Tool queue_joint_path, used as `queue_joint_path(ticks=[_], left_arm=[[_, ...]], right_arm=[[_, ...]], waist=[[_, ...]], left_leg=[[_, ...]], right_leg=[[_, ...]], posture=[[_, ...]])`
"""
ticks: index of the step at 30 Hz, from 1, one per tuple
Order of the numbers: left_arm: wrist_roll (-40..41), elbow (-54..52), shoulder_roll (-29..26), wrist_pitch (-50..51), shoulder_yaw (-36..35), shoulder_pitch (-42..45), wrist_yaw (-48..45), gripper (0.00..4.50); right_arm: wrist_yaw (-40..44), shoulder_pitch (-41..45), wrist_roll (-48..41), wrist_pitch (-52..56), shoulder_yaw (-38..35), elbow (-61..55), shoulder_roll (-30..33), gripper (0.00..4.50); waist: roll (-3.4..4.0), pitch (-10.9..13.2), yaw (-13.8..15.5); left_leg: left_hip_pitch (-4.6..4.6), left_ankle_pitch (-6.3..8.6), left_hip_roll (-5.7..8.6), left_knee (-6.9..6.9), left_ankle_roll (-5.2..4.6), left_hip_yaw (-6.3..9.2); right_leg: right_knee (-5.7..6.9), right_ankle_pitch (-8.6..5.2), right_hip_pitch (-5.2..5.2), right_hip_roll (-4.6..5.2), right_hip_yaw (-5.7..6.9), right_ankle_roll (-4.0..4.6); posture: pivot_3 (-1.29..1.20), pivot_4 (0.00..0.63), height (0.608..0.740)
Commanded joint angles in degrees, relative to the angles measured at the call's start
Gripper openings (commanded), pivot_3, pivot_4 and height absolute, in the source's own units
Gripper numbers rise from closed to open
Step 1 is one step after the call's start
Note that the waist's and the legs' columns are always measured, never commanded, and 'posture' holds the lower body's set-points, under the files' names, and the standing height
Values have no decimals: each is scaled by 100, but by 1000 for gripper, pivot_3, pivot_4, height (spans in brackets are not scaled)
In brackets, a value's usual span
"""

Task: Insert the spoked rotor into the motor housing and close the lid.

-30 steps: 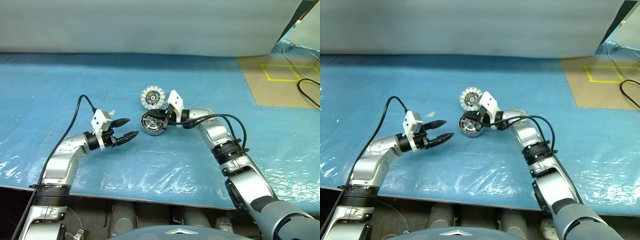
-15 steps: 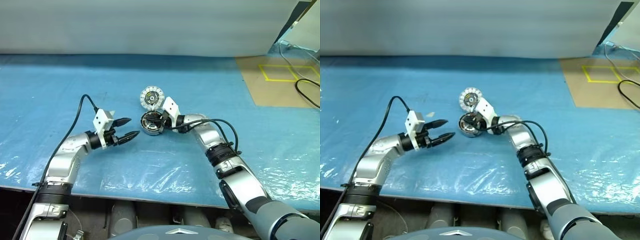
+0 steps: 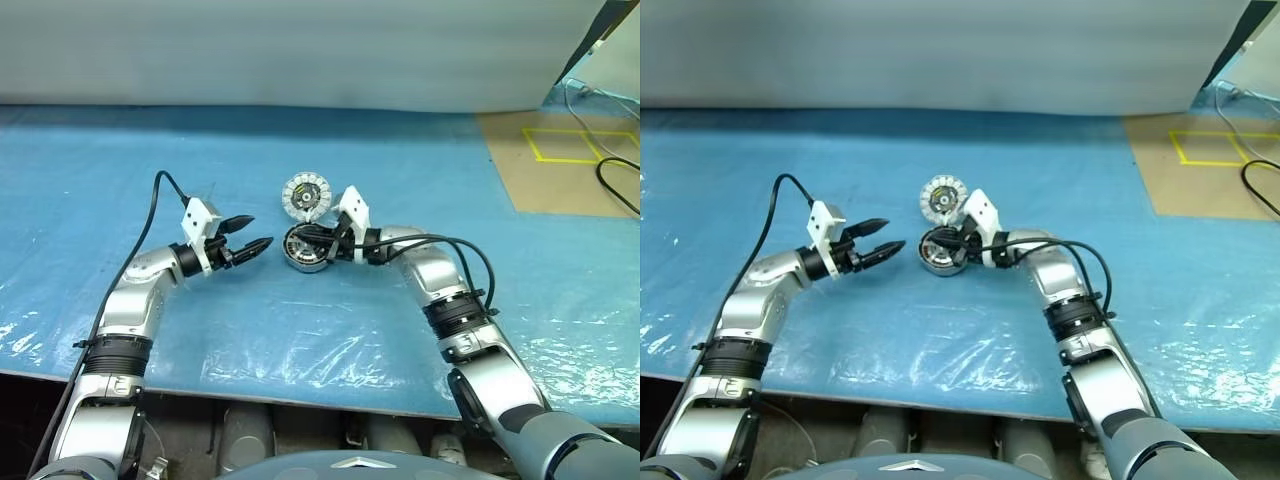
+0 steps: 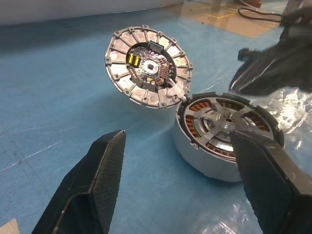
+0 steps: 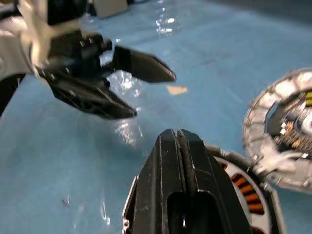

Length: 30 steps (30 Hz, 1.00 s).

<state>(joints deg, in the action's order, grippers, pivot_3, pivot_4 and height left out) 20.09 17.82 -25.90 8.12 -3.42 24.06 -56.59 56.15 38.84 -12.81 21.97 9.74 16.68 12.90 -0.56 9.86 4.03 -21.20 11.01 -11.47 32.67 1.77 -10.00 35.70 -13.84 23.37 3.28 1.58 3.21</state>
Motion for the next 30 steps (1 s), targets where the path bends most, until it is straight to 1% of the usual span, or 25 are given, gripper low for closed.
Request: queue_joint_path(ticks=[1,7,11,16,21,24,27,30], left_arm=[[-89,457,-52,-346,-92,416,-32,3581],[-397,2299,23,-1033,-118,1487,-1,3581],[-585,3557,116,-1231,-131,2269,60,3581],[-714,4583,324,-1462,-258,2818,300,3581],[-841,5165,538,-1568,-367,3227,625,3581],[-840,5251,565,-1605,-454,3335,553,3581],[-877,5231,518,-1661,-485,3305,435,3581],[-857,5124,447,-1633,-503,3191,176,3581]], right_arm=[[122,227,-279,219,-197,-466,196,0],[123,269,-411,425,-363,-733,514,0],[-12,25,-497,617,-441,-1082,703,0],[-186,-357,-666,947,-530,-1680,848,0],[-95,-787,-774,1251,-436,-2269,1211,0],[47,-958,-525,1051,-138,-2444,1521,0],[186,-867,-260,702,162,-2381,1713,0],[350,-585,-86,375,331,-2219,1781,0]], waist=[[0,0,1],[-1,0,19],[-2,1,42],[-4,1,57],[-7,4,142],[-9,5,154],[-9,5,142],[-10,5,135]], left_leg=[[1,0,-1,1,0,0],[1,-1,4,6,1,2],[-3,-1,7,2,1,3],[-6,-2,11,-3,1,7],[-13,0,12,-3,3,17],[-13,1,13,-3,4,20],[-10,1,13,-3,5,26],[-8,0,12,-1,5,34]], right_leg=[[-2,0,-1,0,0,0],[-3,1,-5,1,-3,-2],[-3,7,-3,1,-1,-12],[-5,15,-3,1,0,-25],[-9,15,-2,1,5,-26],[-9,16,-3,1,5,-27],[-10,16,-3,1,4,-28],[-8,16,-3,1,4,-28]], posture=[[0,150,740],[0,150,740],[0,150,740],[0,150,740],[0,150,740],[0,150,740],[0,150,740],[0,150,740]])
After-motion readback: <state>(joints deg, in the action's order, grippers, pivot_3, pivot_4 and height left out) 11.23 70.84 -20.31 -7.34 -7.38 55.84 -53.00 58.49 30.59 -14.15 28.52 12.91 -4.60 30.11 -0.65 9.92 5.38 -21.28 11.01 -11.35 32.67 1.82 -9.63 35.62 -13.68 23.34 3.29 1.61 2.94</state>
